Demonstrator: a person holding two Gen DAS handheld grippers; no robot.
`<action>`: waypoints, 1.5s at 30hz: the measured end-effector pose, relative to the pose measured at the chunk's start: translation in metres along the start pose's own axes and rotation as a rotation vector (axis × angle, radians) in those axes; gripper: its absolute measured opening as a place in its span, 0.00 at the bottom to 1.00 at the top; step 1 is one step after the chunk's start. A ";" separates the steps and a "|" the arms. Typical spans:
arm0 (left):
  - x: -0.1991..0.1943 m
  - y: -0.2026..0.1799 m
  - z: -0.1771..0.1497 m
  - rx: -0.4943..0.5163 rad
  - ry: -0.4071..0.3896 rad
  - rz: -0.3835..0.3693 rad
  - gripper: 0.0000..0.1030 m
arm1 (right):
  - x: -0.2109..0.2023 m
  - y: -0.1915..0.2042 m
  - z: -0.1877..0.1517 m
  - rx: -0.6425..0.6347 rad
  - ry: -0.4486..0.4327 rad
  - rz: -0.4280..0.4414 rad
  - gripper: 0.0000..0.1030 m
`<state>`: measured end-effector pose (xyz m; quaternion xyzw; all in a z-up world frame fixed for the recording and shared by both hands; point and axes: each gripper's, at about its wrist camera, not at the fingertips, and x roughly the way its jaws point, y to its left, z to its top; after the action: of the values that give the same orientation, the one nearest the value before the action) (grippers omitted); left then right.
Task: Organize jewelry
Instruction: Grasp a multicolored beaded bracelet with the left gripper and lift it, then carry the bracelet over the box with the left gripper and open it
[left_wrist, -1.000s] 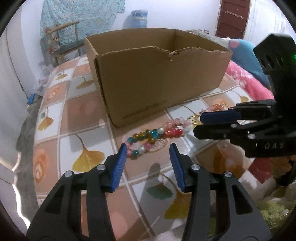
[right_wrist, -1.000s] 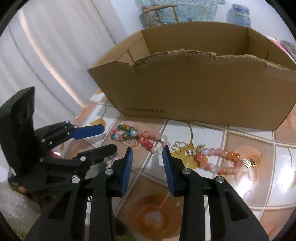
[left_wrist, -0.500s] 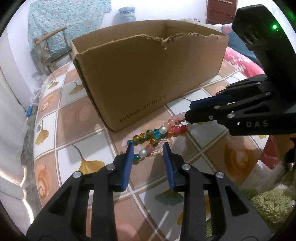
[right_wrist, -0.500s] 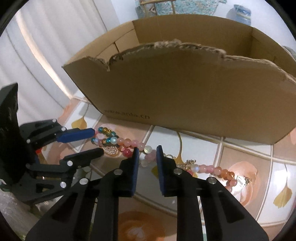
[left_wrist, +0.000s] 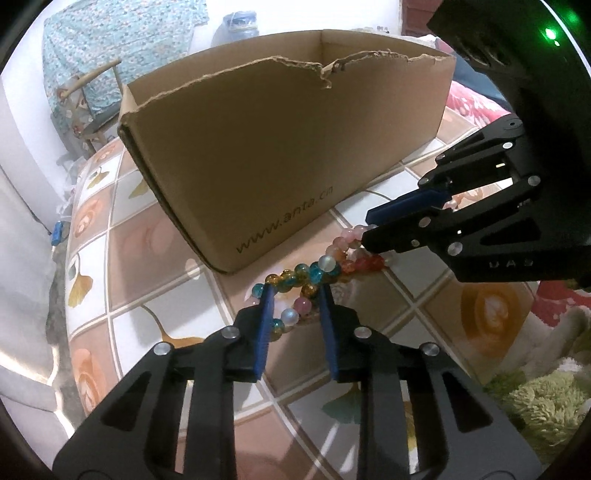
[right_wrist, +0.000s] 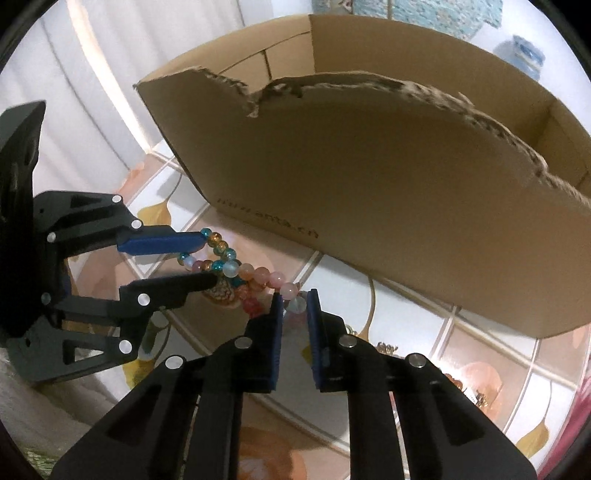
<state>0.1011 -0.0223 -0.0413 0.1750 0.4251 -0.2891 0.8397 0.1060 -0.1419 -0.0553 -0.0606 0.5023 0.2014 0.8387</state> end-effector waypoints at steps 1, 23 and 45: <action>0.000 0.001 -0.002 -0.004 -0.004 -0.005 0.19 | 0.000 0.001 0.000 -0.007 -0.003 -0.008 0.10; -0.078 -0.024 0.003 0.019 -0.223 -0.002 0.09 | -0.088 0.022 -0.019 0.020 -0.258 -0.091 0.09; -0.171 -0.025 0.114 0.207 -0.557 0.110 0.09 | -0.212 -0.014 0.056 -0.113 -0.646 -0.188 0.09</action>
<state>0.0747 -0.0454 0.1633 0.1966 0.1365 -0.3219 0.9160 0.0696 -0.1963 0.1542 -0.0860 0.1909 0.1594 0.9648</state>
